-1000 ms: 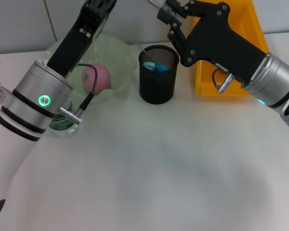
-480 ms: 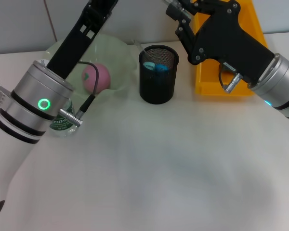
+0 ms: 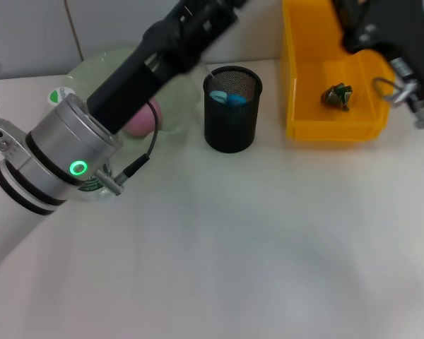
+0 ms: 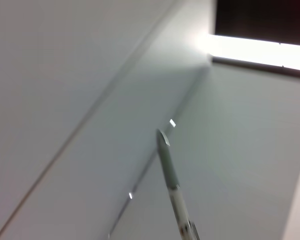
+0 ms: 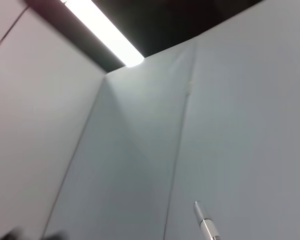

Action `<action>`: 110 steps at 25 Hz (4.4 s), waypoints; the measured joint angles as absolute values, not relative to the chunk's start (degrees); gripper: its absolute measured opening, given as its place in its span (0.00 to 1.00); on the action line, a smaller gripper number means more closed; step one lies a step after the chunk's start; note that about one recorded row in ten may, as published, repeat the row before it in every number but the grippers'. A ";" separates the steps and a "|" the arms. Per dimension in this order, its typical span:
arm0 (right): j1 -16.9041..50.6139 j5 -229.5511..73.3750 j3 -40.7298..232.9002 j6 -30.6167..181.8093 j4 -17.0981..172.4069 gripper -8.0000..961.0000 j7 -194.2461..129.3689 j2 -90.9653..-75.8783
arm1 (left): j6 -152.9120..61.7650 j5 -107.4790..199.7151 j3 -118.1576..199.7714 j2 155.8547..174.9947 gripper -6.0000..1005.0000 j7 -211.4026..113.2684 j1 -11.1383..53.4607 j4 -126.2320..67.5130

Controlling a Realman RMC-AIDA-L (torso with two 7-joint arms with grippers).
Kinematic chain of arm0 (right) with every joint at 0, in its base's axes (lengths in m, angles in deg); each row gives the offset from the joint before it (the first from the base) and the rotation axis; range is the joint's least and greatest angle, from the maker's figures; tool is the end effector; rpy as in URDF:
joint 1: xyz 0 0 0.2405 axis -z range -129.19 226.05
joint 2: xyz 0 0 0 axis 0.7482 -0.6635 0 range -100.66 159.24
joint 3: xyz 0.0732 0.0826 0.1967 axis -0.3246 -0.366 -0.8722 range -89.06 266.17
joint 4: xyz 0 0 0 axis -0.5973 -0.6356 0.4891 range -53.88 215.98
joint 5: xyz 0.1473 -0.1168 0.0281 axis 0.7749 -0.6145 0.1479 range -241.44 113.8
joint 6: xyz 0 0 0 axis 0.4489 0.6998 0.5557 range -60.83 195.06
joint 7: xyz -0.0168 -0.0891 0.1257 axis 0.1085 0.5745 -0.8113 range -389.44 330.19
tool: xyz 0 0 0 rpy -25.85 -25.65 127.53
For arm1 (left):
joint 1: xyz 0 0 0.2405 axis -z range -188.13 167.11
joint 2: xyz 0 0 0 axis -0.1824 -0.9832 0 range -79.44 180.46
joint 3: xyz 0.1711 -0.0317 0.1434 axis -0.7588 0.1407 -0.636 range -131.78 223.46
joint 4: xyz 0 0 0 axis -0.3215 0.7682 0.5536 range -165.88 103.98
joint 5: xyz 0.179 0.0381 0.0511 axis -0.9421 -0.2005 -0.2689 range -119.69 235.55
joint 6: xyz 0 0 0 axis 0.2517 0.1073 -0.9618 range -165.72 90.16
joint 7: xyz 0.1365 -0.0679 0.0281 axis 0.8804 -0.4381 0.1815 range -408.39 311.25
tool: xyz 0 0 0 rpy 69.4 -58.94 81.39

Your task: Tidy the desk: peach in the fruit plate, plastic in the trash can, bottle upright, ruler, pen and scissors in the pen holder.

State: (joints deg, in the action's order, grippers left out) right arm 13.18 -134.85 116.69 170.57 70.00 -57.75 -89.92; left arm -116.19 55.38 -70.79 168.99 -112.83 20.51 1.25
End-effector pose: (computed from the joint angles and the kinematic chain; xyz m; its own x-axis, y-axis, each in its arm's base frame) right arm 0.1686 0.3179 0.0623 0.3932 0.5332 -0.7491 -0.4042 -0.6315 -0.6617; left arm -0.0904 0.3078 -0.0200 0.1252 0.2691 0.9549 0.4718 -0.8629 0.1813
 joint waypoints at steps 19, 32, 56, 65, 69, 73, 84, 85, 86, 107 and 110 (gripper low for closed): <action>8.27 -177.77 121.26 158.41 19.47 0.14 -151.68 -83.34 | -121.46 -17.36 -30.88 166.01 0.86 -116.41 19.31 6.25; -12.09 -212.44 122.15 169.01 17.19 0.14 -168.77 -79.10 | -123.50 -20.51 -26.62 166.17 0.86 -112.47 16.95 6.45; -22.86 -223.55 136.21 152.91 39.93 0.14 -170.39 -80.03 | -123.90 -20.63 -22.68 168.20 0.86 -112.51 14.30 6.37; -22.65 -223.56 138.51 146.38 43.66 0.14 -170.32 -81.58 | -125.82 -20.37 -22.63 168.37 0.86 -113.12 13.65 6.31; -23.11 -223.56 139.07 144.67 44.79 0.14 -170.26 -82.17 | -126.22 -20.37 -22.62 168.37 0.86 -113.19 13.35 6.31; -22.88 -223.60 139.84 142.97 44.28 0.14 -171.25 -82.87 | -126.53 -20.37 -22.45 168.36 0.86 -113.23 13.00 6.33; -20.32 -223.45 139.96 142.19 36.98 0.49 -171.82 -85.53 | -127.49 -20.68 -21.73 168.09 0.86 -113.66 12.94 6.35; -19.08 -222.99 139.92 142.19 34.44 0.53 -171.33 -86.40 | -127.49 -20.68 -21.73 168.09 0.86 -113.66 12.94 6.35; -18.05 -222.47 139.90 142.15 32.28 0.57 -170.88 -87.04 | -127.52 -20.70 -21.73 168.05 0.86 -113.71 12.95 6.34; 28.96 -145.72 139.43 159.52 28.53 0.75 -118.09 -88.52 | -127.70 -20.73 -22.43 168.45 0.86 -113.47 12.61 1.96; 28.94 -145.80 137.62 166.62 39.09 0.75 -109.81 -86.58 | -127.81 -21.60 -23.21 168.42 0.86 -113.39 12.64 1.75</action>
State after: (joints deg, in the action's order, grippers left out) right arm 28.94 -145.80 137.62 166.62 39.09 -109.81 -86.58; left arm -127.81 -21.60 -23.21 168.42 -113.39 12.64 1.75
